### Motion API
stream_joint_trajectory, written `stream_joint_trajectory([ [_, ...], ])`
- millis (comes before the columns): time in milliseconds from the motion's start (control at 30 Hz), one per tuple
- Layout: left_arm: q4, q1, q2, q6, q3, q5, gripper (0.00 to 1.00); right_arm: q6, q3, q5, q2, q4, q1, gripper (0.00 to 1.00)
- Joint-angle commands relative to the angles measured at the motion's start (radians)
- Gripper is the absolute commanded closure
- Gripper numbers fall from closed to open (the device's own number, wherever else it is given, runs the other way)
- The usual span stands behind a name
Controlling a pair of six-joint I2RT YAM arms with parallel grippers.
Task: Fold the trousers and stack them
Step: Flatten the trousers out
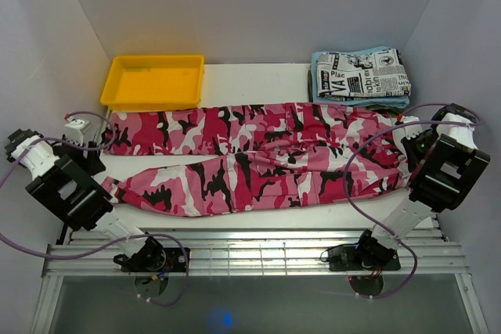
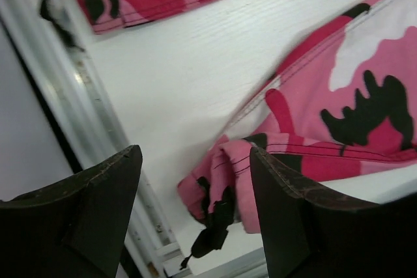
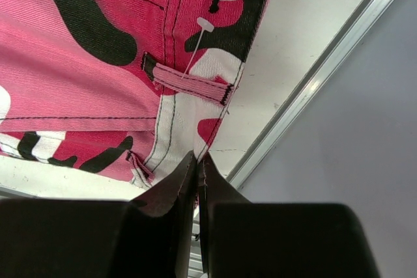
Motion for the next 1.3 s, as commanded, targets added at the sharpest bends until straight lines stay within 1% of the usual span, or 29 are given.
stream_joint_trajectory([
  [0, -0.238, -0.064, 0.074, -0.049, 0.103, -0.018, 0.22, -0.028, 0.045, 0.006, -0.007, -0.014, 0.003, 0.92],
  [33, -0.245, -0.07, 0.11, -0.064, 0.106, -0.028, 0.22, -0.028, 0.046, 0.006, -0.008, -0.017, 0.004, 0.92],
  [167, -0.216, -0.102, 0.159, -0.121, 0.088, -0.103, 0.21, -0.028, 0.053, 0.007, -0.007, -0.018, 0.004, 0.92],
  [267, -0.179, -0.111, 0.153, -0.121, 0.046, -0.158, 0.3, -0.028, 0.054, 0.006, -0.004, -0.016, 0.004, 0.92],
  [333, -0.176, -0.114, 0.139, -0.106, 0.012, -0.182, 0.41, -0.028, 0.054, 0.006, 0.001, -0.011, 0.004, 0.92],
  [367, -0.18, -0.114, 0.132, -0.08, 0.005, -0.188, 0.49, -0.028, 0.054, 0.006, 0.002, -0.011, 0.006, 0.92],
  [400, -0.188, -0.114, 0.107, -0.065, -0.003, -0.2, 0.59, -0.026, 0.06, 0.004, 0.004, -0.014, 0.006, 0.92],
  [433, -0.19, -0.114, 0.089, -0.048, -0.011, -0.2, 0.77, -0.025, 0.062, 0.004, 0.006, -0.014, 0.006, 0.92],
  [500, -0.206, -0.102, 0.02, 0.012, -0.031, -0.183, 0.94, -0.025, 0.063, 0.003, 0.007, -0.013, 0.006, 0.92],
  [533, -0.22, -0.096, -0.005, 0.041, -0.038, -0.173, 1.0, -0.026, 0.062, 0.003, 0.007, -0.013, 0.006, 0.92],
  [667, -0.269, -0.045, -0.175, 0.21, -0.144, -0.15, 1.0, -0.031, 0.053, 0.001, -0.001, -0.007, 0.006, 0.92],
  [700, -0.276, -0.033, -0.216, 0.306, -0.173, -0.151, 1.0, -0.032, 0.053, 0.001, -0.001, -0.007, 0.006, 0.92],
  [733, -0.282, -0.022, -0.303, 0.354, -0.207, -0.166, 1.0, -0.032, 0.053, 0.0, 0.001, -0.005, 0.006, 0.92],
  [767, -0.277, -0.018, -0.35, 0.397, -0.286, -0.183, 1.0, -0.034, 0.053, 0.0, -0.001, -0.005, 0.006, 0.92],
  [800, -0.274, -0.016, -0.394, 0.482, -0.331, -0.235, 1.0, -0.034, 0.053, 0.0, 0.005, -0.005, 0.006, 0.92],
  [833, -0.268, -0.015, -0.481, 0.523, -0.384, -0.27, 0.92, -0.034, 0.056, 0.0, 0.006, -0.007, 0.007, 0.92],
  [867, -0.239, -0.015, -0.52, 0.555, -0.437, -0.306, 0.63, -0.032, 0.057, -0.002, 0.009, -0.007, 0.006, 0.92],
  [900, -0.221, -0.015, -0.557, 0.583, -0.539, -0.342, 0.5, -0.034, 0.062, -0.004, 0.015, -0.007, 0.006, 0.92],
  [933, -0.204, -0.015, -0.586, 0.625, -0.584, -0.404, 0.38, -0.032, 0.065, -0.004, 0.016, -0.013, 0.006, 0.92],
  [967, -0.19, -0.013, -0.629, 0.643, -0.616, -0.422, 0.32, -0.031, 0.077, -0.007, 0.019, -0.016, 0.007, 0.92],
  [1000, -0.194, -0.012, -0.64, 0.653, -0.641, -0.426, 0.25, -0.031, 0.082, -0.007, 0.022, -0.017, 0.007, 0.92],
  [1033, -0.202, -0.007, -0.646, 0.655, -0.634, -0.415, 0.21, -0.031, 0.086, -0.007, 0.025, -0.022, 0.007, 0.92],
  [1067, -0.225, -0.005, -0.642, 0.649, -0.618, -0.369, 0.1, -0.029, 0.094, -0.007, 0.025, -0.025, 0.007, 0.92],
  [1100, -0.24, -0.005, -0.637, 0.646, -0.571, -0.34, 0.02, -0.031, 0.095, -0.007, 0.025, -0.027, 0.007, 0.92],
  [1200, -0.253, -0.002, -0.626, 0.605, -0.499, -0.222, 0.02, -0.029, 0.1, -0.007, 0.03, -0.03, 0.009, 0.92],
  [1233, -0.251, -0.002, -0.614, 0.58, -0.438, -0.193, 0.02, -0.029, 0.102, -0.005, 0.03, -0.03, 0.01, 0.92],
  [1267, -0.231, -0.002, -0.591, 0.518, -0.408, -0.167, 0.02, -0.028, 0.1, -0.007, 0.03, -0.028, 0.01, 0.92],
])
